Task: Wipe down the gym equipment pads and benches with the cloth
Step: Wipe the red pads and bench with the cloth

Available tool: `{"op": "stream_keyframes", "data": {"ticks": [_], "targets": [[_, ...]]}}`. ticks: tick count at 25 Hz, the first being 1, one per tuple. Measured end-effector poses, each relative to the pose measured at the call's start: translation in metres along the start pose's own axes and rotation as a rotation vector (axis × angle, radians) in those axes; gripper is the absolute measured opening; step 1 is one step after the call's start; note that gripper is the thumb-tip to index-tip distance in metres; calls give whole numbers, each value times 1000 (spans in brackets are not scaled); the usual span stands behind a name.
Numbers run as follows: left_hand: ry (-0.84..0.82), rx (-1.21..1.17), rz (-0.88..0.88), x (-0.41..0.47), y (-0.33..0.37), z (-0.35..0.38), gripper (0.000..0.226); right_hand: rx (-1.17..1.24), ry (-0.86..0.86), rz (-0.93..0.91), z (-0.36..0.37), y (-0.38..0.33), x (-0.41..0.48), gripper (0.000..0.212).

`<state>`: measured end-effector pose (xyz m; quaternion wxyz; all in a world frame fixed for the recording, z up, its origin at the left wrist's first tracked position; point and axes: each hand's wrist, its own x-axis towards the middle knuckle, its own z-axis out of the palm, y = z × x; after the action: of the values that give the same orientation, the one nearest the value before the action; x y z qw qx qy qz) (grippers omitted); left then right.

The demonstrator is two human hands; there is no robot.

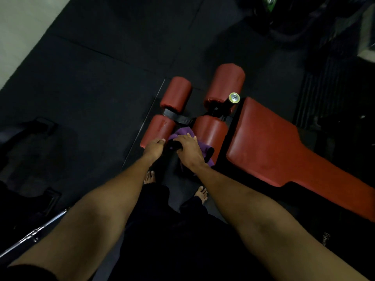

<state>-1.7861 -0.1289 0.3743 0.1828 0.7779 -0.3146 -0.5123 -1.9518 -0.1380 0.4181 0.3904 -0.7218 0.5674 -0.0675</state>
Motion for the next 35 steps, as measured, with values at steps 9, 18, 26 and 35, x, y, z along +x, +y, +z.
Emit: {"op": "stream_keyframes", "data": {"ticks": [9,18,26,35], "targets": [[-184,72,-57,64,2,-63,23,351,120,276,37,-50,56,56],[-354,219,-26,144,11,-101,29,417,324,677,82,-59,122,48],[-319,92,-71,229,-35,-48,47,529,356,682,167,-14,201,56],[-308,-280,-135,282,-96,-23,48,-5,246,377,249,35,229,78]]}}
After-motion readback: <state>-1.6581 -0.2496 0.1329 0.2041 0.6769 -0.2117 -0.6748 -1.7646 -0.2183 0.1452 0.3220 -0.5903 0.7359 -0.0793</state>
